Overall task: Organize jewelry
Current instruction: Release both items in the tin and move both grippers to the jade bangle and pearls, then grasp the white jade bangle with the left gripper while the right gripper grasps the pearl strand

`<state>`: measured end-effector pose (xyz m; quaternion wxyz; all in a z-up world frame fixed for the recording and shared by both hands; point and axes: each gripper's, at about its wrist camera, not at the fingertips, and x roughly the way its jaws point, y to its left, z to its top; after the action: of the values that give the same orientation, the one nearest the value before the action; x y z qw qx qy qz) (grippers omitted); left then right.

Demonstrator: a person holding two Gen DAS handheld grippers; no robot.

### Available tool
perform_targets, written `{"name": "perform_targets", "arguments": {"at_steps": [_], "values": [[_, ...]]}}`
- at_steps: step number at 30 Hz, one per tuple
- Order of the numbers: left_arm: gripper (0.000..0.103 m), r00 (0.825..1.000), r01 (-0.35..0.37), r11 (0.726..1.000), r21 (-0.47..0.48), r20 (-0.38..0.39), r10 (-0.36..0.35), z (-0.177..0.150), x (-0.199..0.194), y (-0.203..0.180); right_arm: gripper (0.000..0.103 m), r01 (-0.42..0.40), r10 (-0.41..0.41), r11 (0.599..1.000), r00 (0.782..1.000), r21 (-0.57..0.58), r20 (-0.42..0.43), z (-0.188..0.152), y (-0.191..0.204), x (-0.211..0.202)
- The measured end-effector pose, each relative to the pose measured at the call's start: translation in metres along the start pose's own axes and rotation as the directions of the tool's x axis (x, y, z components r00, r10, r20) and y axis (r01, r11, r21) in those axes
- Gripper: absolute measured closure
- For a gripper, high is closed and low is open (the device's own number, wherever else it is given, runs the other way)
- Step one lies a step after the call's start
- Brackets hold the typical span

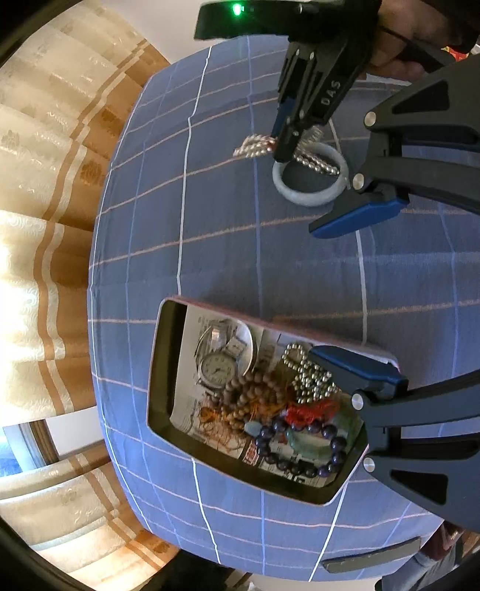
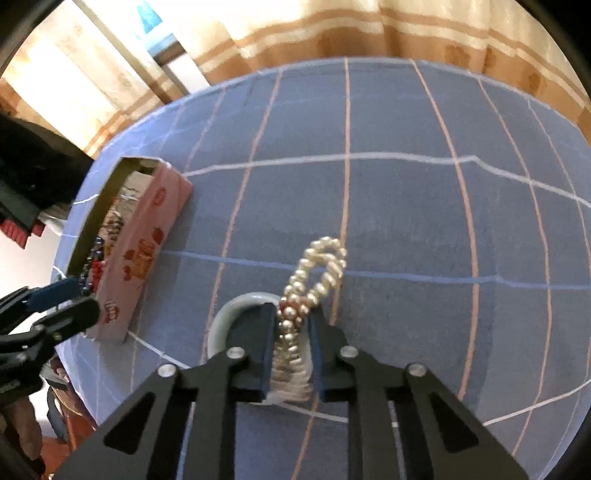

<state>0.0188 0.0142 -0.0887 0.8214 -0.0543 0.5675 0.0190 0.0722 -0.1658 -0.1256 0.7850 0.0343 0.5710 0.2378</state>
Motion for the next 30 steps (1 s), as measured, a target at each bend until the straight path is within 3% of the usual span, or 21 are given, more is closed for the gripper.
{"name": "perform_targets", "arguments": {"at_steps": [8, 16, 20, 21, 22, 23, 27, 28, 30], "values": [[0.042, 0.999, 0.047, 0.999, 0.024, -0.015, -0.047, 0.005, 0.011, -0.029, 0.087, -0.043, 0.046, 0.998, 0.997, -0.047, 0.063, 0.002, -0.002, -0.036], [0.042, 0.991, 0.106, 0.993, 0.057, -0.081, -0.102, 0.004, 0.044, -0.062, 0.087, -0.013, 0.015, 1.0, 0.996, -0.026, 0.093, -0.005, -0.02, -0.06], [0.043, 0.99, 0.099, 0.993, 0.071, -0.109, -0.091, 0.002, 0.062, -0.073, 0.087, 0.002, -0.001, 1.0, 0.996, -0.004, 0.085, -0.014, -0.033, -0.064], [0.047, 0.99, 0.087, 0.993, 0.078, -0.116, -0.078, 0.002, 0.066, -0.075, 0.087, 0.003, -0.003, 1.0, 0.997, 0.004, 0.081, -0.017, -0.036, -0.063], [0.061, 0.989, 0.084, 0.993, 0.079, -0.127, -0.073, 0.002, 0.07, -0.076, 0.087, 0.003, -0.003, 1.0, 0.997, 0.006, 0.078, -0.019, -0.038, -0.064], [0.067, 0.987, 0.088, 0.993, 0.079, -0.143, -0.076, 0.002, 0.075, -0.076, 0.087, 0.004, -0.004, 1.0, 0.997, 0.008, 0.075, -0.022, -0.039, -0.064], [0.072, 0.991, 0.064, 0.991, 0.117, -0.121, -0.05, 0.003, 0.075, -0.084, 0.087, 0.0, -0.001, 1.0, 0.998, 0.011, 0.068, -0.028, -0.044, -0.064], [0.091, 0.992, 0.065, 0.99, 0.123, -0.118, -0.05, 0.004, 0.075, -0.087, 0.087, -0.001, 0.001, 1.0, 0.998, 0.01, 0.067, -0.029, -0.045, -0.065], [0.094, 0.991, 0.072, 0.988, 0.14, -0.125, -0.055, 0.003, 0.075, -0.089, 0.087, -0.005, 0.005, 1.0, 0.998, 0.006, 0.07, -0.03, -0.045, -0.066]]}}
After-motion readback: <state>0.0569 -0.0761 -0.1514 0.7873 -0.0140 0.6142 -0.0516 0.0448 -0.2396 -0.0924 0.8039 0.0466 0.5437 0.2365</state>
